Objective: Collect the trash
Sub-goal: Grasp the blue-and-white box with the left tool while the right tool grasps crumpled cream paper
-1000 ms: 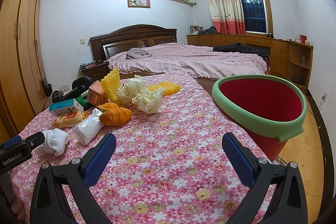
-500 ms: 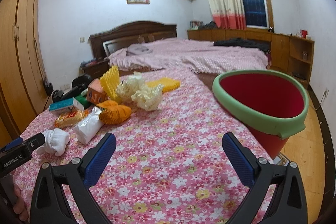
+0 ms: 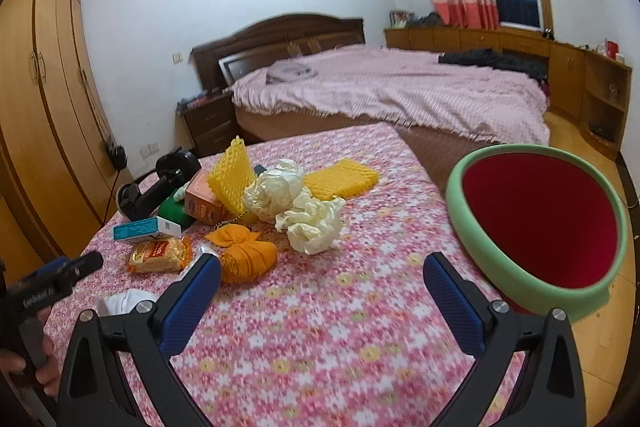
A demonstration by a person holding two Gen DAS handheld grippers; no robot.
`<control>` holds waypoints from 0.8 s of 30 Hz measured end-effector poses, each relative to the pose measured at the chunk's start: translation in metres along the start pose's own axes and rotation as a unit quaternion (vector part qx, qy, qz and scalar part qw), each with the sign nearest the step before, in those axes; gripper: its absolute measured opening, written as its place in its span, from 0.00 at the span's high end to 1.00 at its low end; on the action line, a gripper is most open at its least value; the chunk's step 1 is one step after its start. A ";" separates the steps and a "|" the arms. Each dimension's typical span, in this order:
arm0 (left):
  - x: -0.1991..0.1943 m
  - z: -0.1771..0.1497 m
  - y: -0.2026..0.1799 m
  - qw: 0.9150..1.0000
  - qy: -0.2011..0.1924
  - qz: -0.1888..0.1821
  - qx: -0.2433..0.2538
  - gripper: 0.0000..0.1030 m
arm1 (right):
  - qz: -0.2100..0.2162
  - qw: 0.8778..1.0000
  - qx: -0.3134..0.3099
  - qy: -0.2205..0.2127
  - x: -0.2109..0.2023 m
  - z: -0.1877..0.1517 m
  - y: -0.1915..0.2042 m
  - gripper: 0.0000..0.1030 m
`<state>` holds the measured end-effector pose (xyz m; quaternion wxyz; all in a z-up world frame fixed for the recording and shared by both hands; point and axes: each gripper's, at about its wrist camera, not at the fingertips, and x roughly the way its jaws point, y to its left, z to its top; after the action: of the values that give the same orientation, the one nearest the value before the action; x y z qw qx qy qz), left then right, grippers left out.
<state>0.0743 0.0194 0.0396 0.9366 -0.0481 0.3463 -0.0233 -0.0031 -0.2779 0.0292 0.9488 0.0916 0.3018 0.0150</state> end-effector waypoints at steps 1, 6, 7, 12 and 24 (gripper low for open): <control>0.006 0.007 -0.002 1.000 0.006 -0.004 -0.001 0.05 | 0.002 1.000 0.005 0.007 0.005 0.004 -0.001 0.00; 0.029 0.021 -0.006 1.000 0.022 -0.002 0.010 0.05 | 0.003 0.999 0.017 0.035 0.030 0.019 -0.002 0.00; 0.036 0.023 -0.008 1.000 0.029 -0.003 0.011 0.05 | 0.001 0.999 0.017 0.040 0.035 0.022 -0.001 0.00; 0.061 0.028 -0.009 0.999 0.050 -0.010 0.006 0.06 | -0.010 0.998 0.022 0.063 0.057 0.031 -0.001 0.00; 0.095 0.029 -0.020 0.997 0.076 -0.005 0.018 0.10 | -0.048 0.995 0.039 0.085 0.085 0.030 -0.002 0.08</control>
<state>0.1647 -0.0052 0.0023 0.9080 -0.0315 0.4162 -0.0377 0.0837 -0.2773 0.0039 0.9152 0.1122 0.3855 -0.0342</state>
